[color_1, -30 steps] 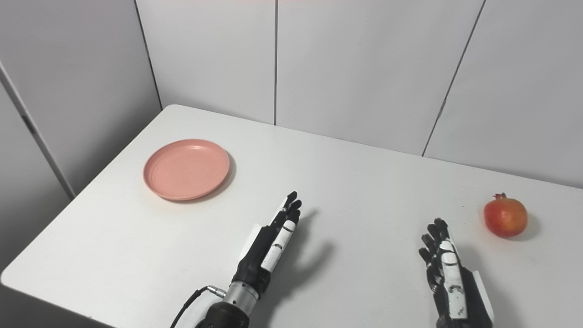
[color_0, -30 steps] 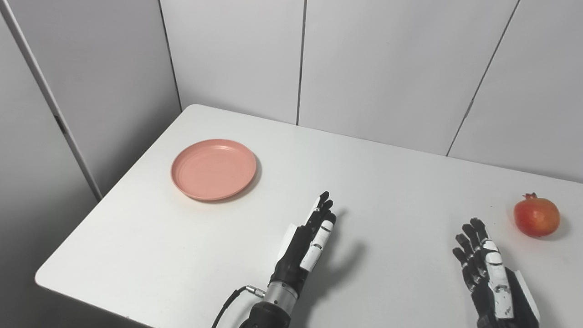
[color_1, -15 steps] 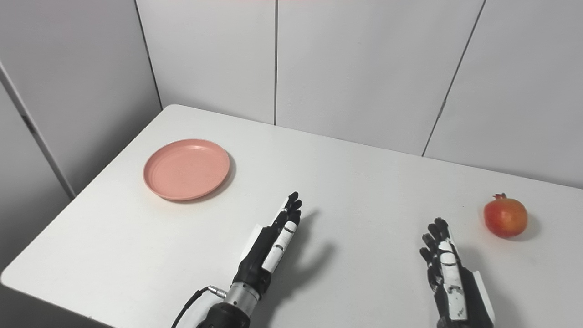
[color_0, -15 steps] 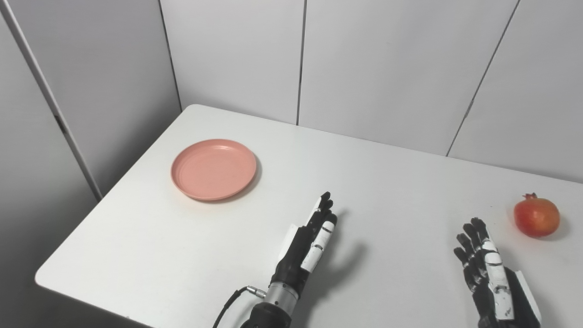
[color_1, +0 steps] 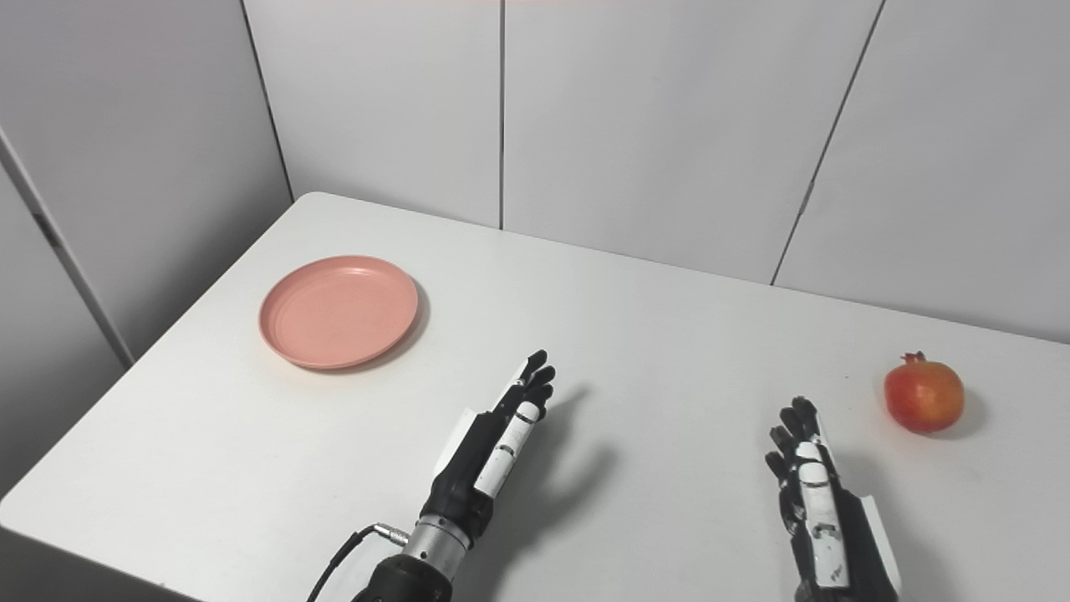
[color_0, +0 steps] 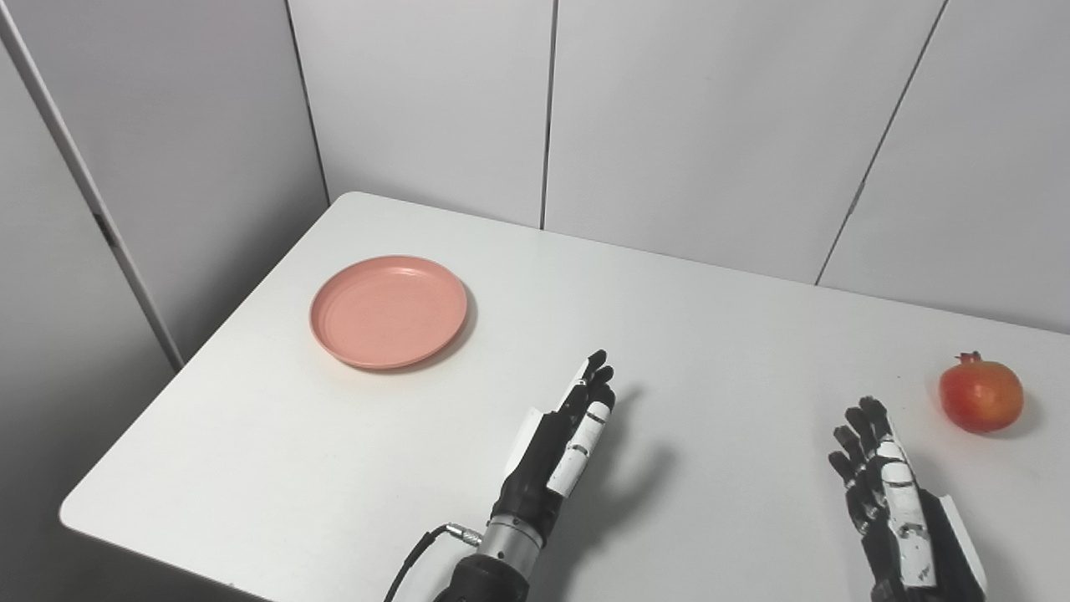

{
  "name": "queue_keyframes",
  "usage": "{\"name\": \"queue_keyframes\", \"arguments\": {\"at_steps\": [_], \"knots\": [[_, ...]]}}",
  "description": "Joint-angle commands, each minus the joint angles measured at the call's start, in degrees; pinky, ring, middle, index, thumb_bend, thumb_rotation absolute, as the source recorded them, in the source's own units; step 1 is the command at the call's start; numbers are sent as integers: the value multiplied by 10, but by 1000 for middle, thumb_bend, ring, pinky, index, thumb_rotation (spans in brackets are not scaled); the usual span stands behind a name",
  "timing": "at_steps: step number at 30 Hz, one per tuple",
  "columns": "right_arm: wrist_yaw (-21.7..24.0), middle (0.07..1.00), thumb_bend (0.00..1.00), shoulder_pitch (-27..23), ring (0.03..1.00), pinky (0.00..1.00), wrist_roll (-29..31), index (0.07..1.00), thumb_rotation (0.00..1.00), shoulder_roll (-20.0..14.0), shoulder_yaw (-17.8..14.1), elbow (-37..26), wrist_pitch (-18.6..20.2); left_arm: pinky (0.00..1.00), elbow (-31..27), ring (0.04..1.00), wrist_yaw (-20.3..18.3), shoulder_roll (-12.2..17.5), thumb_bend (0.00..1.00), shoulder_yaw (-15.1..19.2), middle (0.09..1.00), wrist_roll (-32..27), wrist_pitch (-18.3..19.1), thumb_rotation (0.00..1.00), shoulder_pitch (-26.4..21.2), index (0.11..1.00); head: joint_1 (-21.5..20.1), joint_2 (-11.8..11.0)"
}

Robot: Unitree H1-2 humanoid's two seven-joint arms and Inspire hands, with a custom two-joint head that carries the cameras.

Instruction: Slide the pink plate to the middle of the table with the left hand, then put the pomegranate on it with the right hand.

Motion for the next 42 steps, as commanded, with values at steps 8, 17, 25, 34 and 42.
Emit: {"name": "queue_keyframes", "arguments": {"at_steps": [8,17,25,34,42], "knots": [[1,1000,99,-22,1000,1000,-2,1000,1000,3,2,-1,-26,933,-53,936,-16,17,470,13,958,3,-1,1000,-41,953,5,-2],[-2,1000,78,-27,1000,1000,0,1000,1000,11,1,10,-19,913,-88,930,-33,37,491,31,953,-6,22,1000,-79,946,6,-5],[-1,1000,85,-29,1000,1000,3,1000,1000,12,-1,20,-30,946,-103,942,-42,56,458,71,960,-34,60,1000,-123,959,6,-6],[1,1000,89,-28,1000,1000,6,1000,1000,10,-3,19,-25,948,-99,945,-35,85,426,128,965,-72,80,1000,-166,961,9,-4],[-4,1000,79,-29,1000,1000,-10,1000,1000,7,-2,18,-33,927,-92,927,-29,123,442,184,938,-101,99,1000,-198,924,14,-5]]}}
